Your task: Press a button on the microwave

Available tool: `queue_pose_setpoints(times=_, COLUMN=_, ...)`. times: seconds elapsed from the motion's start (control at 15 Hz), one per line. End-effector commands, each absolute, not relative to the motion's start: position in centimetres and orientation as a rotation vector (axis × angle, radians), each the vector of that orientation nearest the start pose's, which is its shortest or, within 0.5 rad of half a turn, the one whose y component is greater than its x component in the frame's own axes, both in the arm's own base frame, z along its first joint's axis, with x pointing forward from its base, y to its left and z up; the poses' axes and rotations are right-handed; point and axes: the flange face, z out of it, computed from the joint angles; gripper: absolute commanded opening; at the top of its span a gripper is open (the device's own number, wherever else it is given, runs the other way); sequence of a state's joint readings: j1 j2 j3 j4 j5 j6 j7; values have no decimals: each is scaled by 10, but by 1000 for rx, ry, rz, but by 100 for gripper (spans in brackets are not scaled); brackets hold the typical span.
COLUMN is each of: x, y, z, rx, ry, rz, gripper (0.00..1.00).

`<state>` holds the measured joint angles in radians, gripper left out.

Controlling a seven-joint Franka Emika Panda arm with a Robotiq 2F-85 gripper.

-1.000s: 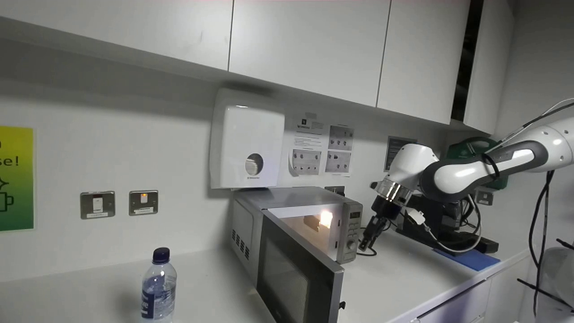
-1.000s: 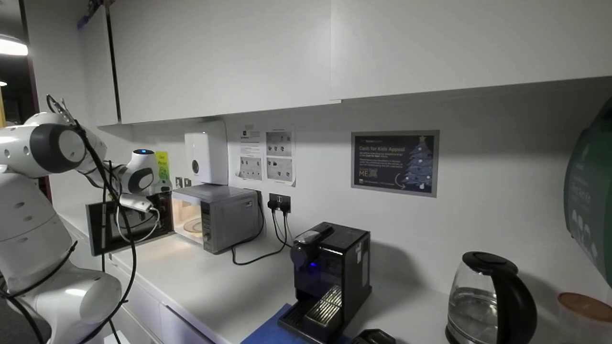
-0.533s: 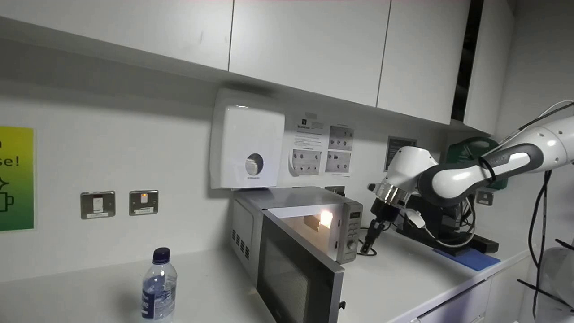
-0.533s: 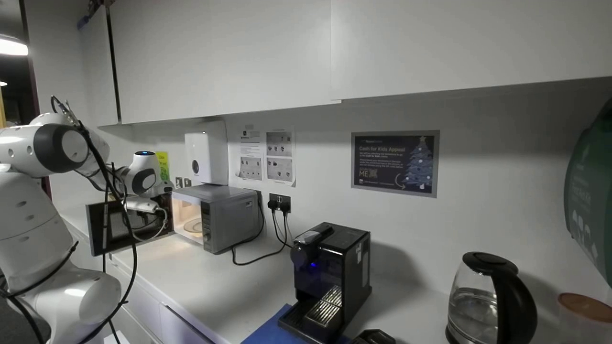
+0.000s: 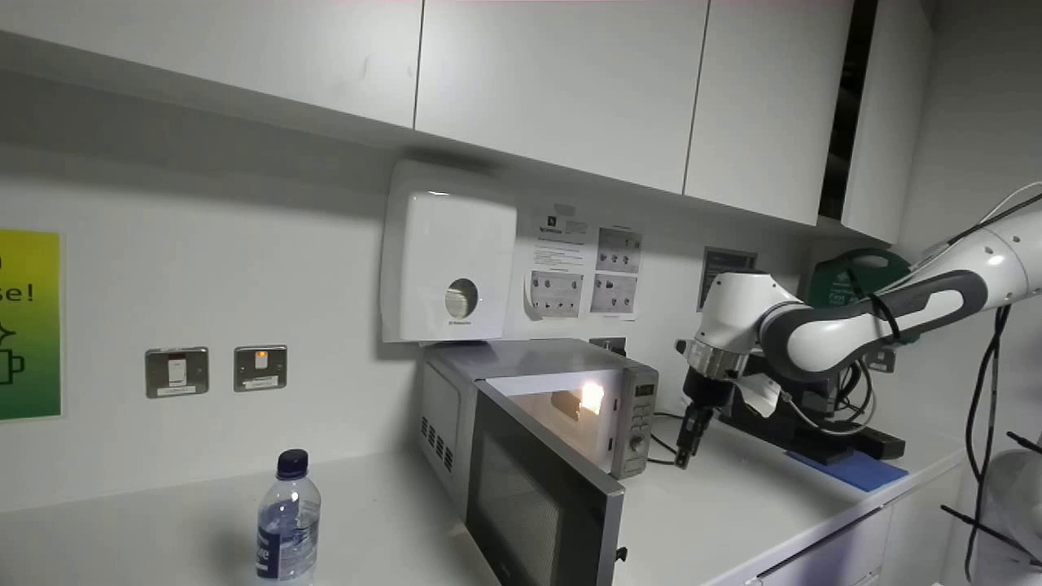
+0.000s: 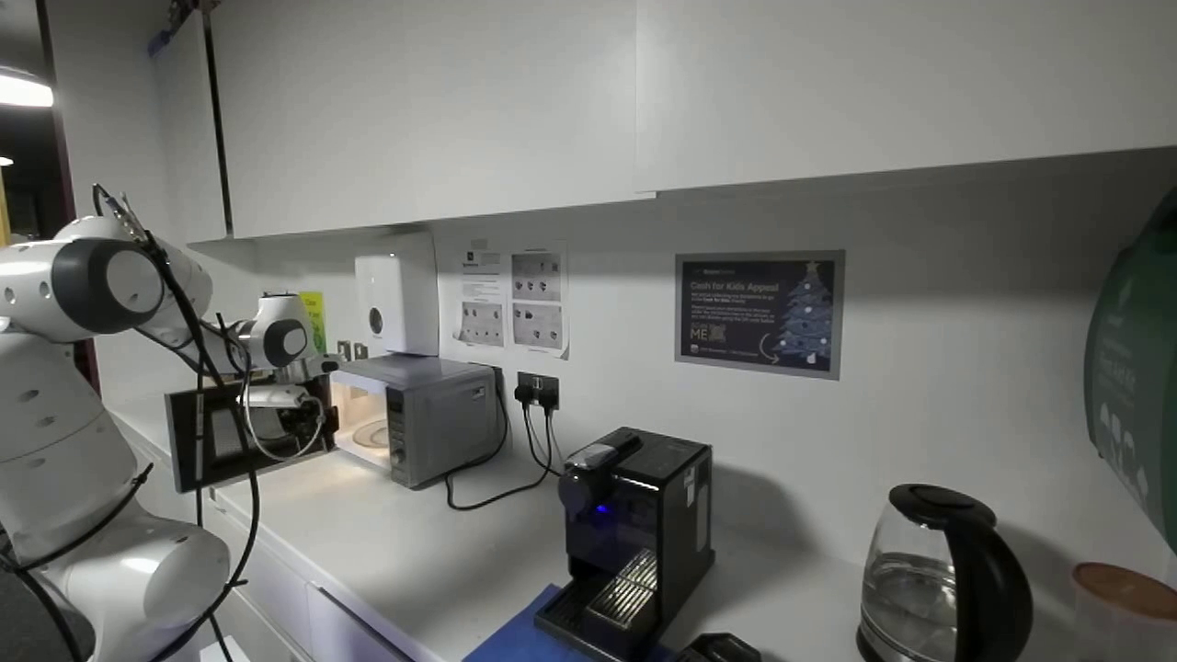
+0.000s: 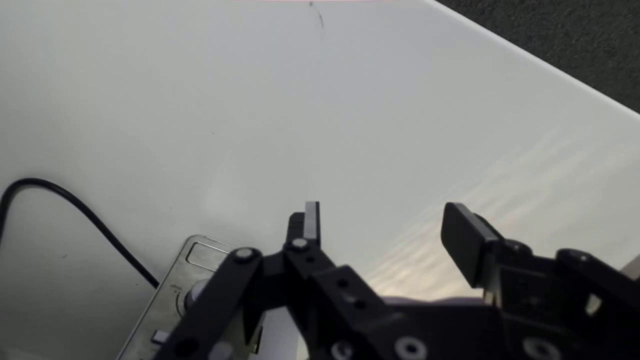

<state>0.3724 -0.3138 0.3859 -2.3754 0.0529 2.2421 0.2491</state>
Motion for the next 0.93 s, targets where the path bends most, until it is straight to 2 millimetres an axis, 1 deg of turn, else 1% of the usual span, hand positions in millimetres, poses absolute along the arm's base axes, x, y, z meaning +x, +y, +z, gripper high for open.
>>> queue_pose_setpoints(times=0.0, x=323, y=328, z=458, rx=-3112, ry=-698, rz=-276, gripper=36)
queue_pose_setpoints(times=0.2, x=309, y=327, z=452, rx=-3171, ry=-682, rz=-210, gripper=14)
queue_pose_setpoints(times=0.33, x=298, y=321, z=449, rx=-3234, ry=-598, rz=-189, gripper=1)
queue_pose_setpoints(times=0.6, x=275, y=315, z=442, rx=-3308, ry=-284, rz=-197, gripper=0)
queue_pose_setpoints(times=0.8, x=255, y=305, z=438, rx=-3371, ry=-70, rz=-215, gripper=0)
queue_pose_setpoints(times=0.87, x=249, y=299, z=437, rx=-3393, ry=-3, rz=-226, gripper=0)
